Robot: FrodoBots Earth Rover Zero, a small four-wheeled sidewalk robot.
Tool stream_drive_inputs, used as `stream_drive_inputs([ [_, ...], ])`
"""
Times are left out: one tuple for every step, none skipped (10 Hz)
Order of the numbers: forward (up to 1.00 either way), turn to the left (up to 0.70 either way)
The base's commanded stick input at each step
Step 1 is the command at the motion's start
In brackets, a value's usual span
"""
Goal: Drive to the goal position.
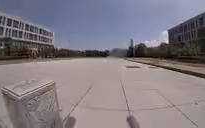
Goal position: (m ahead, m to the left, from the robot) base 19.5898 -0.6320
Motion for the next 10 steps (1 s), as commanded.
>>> stream_drive_inputs([
  [-1.00,0.00],
  [-1.00,0.00],
  [-1.00,0.00],
  [-1.00,0.00],
  [-1.00,0.00],
  [-1.00,0.00],
  [-0.89,0.00],
  [-0.12,0.00],
  [0.00,0.00],
  [0.00,-0.45],
])
